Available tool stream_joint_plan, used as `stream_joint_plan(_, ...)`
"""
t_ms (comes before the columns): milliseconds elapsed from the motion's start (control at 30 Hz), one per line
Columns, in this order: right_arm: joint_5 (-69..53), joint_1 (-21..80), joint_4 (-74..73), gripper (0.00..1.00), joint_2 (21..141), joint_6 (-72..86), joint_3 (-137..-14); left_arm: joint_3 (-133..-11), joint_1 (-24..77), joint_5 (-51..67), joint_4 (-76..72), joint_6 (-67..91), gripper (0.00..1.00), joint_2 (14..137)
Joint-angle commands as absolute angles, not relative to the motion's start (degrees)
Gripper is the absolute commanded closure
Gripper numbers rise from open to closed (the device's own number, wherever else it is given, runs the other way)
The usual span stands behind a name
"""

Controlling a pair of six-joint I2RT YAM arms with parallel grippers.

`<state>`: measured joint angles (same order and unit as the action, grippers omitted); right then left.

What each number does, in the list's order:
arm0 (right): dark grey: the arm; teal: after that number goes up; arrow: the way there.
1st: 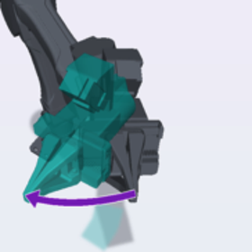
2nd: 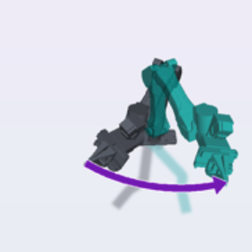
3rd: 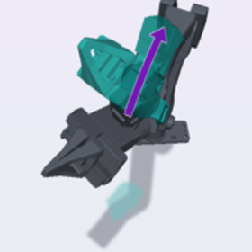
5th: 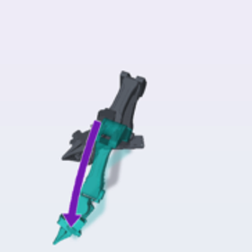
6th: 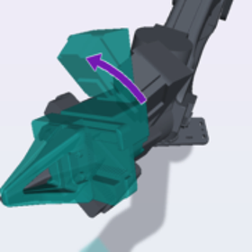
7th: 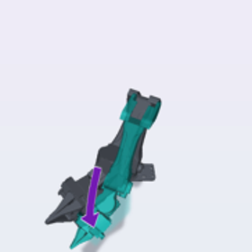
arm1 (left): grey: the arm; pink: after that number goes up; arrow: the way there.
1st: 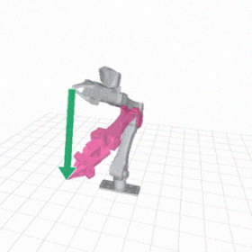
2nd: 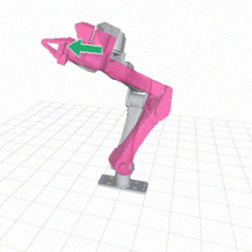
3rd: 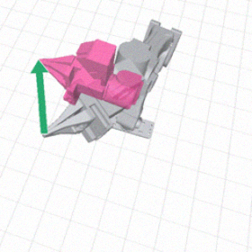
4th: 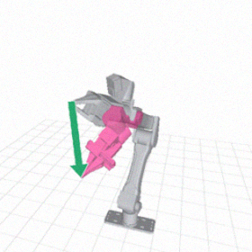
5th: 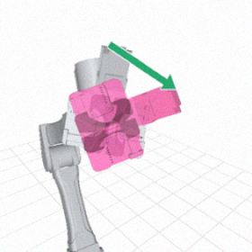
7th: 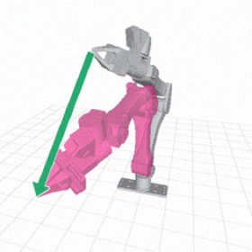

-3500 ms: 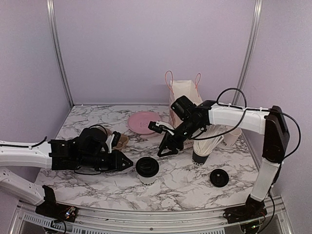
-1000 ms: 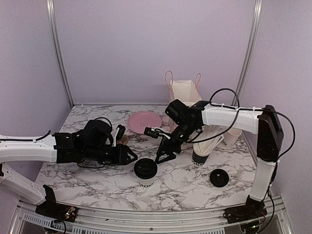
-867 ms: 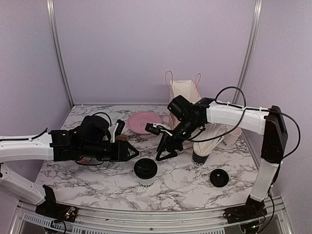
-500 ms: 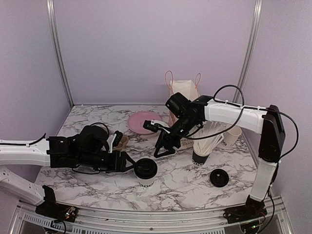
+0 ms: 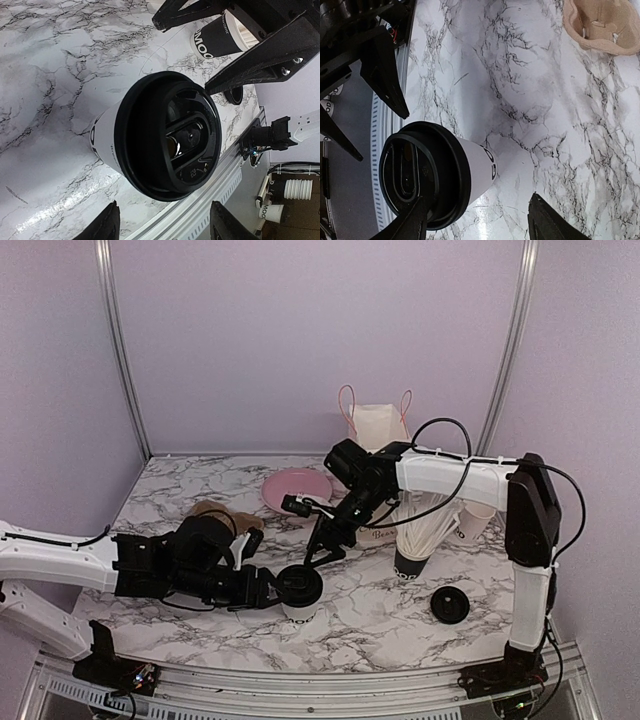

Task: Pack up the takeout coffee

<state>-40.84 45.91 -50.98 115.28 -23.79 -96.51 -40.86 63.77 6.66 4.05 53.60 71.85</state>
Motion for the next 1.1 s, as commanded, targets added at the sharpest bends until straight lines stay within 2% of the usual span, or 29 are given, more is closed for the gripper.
stream_joint_plan(0,-43.16,46.41,-51.42,0.34,116.24,-23.23,-97.56,-41.13,63.98,8.25,0.55,53.06,0.38,74.63)
stream_joint_plan(633,-44.99,46.58,-50.8,0.38,118.58,-24.08,-93.94,-38.58,62.27,7.02,0.78,55.04,0.43,78.36)
stream_joint_plan(733,-45.16,46.65,-50.64,0.39,118.9,-24.17,-93.46,-37.42,61.33,7.72,0.54,57.48,0.46,79.94)
stream_joint_plan(833,-45.47,46.73,-50.6,0.39,119.29,-24.17,-93.04,-34.93,59.97,9.69,0.54,59.52,0.54,82.99)
stream_joint_plan(1067,-49.19,46.37,-51.9,0.39,119.62,-24.07,-93.92,-32.59,59.94,9.3,2.37,57.33,0.58,81.87)
